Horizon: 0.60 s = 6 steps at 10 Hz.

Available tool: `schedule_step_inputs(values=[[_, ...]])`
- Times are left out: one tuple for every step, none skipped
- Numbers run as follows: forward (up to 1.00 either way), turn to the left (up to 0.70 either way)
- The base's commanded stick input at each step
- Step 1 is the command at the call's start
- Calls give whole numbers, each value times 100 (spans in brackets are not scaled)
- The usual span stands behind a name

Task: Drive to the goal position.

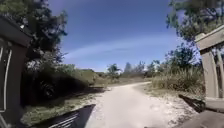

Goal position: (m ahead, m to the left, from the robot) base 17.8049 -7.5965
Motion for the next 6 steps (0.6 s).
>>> schedule_step_inputs(values=[[45,0],[50,0],[50,0],[50,0],[50,0],[50,0]])
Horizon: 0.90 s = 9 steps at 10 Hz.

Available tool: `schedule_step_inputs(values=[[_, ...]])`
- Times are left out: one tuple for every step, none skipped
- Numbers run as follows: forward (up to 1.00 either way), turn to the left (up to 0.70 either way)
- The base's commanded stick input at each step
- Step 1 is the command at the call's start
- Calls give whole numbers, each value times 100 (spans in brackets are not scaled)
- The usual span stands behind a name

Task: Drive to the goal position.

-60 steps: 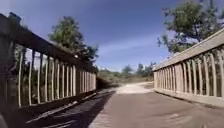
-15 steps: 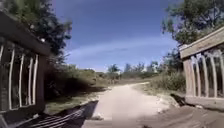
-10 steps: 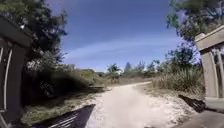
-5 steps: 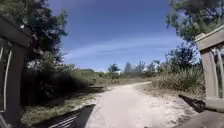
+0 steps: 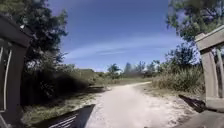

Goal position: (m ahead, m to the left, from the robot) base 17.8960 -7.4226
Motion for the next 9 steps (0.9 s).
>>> schedule_step_inputs(values=[[50,0],[50,0],[47,0],[39,0],[0,0],[0,0],[0,0],[0,0],[0,0]])
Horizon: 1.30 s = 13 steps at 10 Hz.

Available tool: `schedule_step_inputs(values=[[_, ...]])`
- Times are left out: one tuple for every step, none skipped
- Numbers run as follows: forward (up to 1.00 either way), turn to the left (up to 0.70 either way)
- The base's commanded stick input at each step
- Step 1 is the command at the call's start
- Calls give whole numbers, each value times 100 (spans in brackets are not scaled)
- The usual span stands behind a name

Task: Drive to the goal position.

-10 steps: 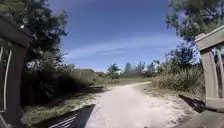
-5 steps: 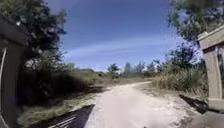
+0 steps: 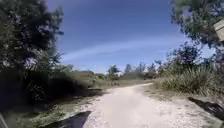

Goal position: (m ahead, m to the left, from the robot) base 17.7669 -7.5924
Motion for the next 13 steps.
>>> schedule_step_inputs(values=[[0,0],[0,0],[0,0],[0,0],[26,0],[50,0],[50,0],[50,0],[50,0],[50,0],[42,0],[0,0],[0,0]])
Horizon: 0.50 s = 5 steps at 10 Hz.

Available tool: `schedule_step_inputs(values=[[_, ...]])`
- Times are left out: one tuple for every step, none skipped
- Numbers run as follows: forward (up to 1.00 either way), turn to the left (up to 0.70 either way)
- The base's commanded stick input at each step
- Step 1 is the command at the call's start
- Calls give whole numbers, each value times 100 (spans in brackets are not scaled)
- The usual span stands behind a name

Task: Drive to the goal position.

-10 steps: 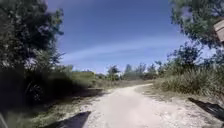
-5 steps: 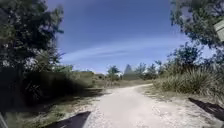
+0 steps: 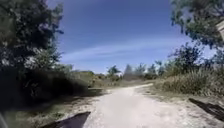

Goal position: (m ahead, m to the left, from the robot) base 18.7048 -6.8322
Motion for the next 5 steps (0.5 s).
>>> schedule_step_inputs(values=[[0,0],[0,0],[0,0],[0,0],[0,0]])
